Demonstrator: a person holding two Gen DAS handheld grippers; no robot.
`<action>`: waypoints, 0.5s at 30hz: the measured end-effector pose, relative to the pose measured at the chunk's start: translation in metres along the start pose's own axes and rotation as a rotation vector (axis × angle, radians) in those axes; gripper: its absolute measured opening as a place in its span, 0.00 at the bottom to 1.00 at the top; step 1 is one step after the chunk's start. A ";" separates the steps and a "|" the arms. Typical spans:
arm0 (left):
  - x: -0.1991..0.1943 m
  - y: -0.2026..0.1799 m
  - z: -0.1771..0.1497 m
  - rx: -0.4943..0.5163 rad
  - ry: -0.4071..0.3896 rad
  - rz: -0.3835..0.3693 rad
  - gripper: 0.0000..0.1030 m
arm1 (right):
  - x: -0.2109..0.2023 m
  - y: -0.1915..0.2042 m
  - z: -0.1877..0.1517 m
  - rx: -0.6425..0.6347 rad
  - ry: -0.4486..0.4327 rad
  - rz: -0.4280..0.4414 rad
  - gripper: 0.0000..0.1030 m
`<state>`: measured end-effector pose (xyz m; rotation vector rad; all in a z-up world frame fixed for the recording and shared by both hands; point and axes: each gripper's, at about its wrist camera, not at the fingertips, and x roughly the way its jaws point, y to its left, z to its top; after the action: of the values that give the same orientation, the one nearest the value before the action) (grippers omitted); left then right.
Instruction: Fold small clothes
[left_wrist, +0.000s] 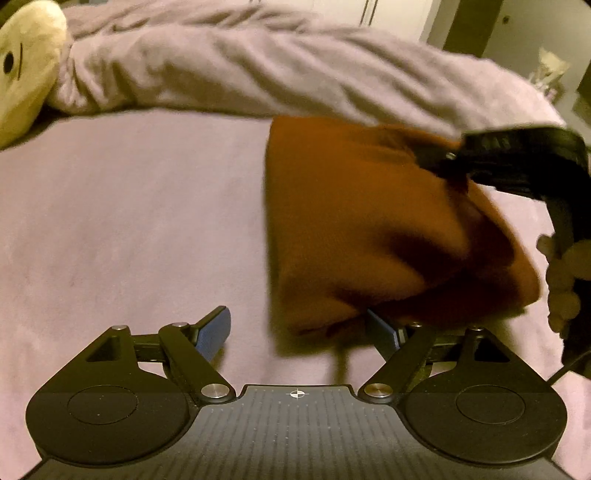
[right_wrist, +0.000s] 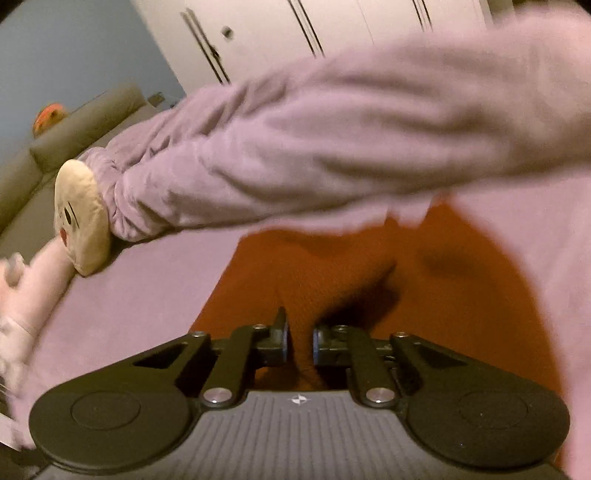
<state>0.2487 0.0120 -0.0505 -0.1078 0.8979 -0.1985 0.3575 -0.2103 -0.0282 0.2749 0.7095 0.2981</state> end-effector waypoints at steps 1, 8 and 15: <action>-0.007 -0.002 0.002 0.007 -0.017 -0.006 0.83 | -0.012 0.001 0.001 -0.028 -0.042 -0.027 0.06; -0.018 -0.011 0.019 0.033 -0.099 0.003 0.87 | -0.040 -0.039 -0.030 -0.013 -0.069 -0.189 0.06; 0.010 -0.020 0.018 0.051 -0.041 -0.001 0.89 | -0.046 -0.075 -0.029 0.197 -0.036 -0.043 0.35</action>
<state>0.2666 -0.0096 -0.0439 -0.0653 0.8515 -0.2195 0.3181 -0.2923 -0.0475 0.4506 0.7093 0.1823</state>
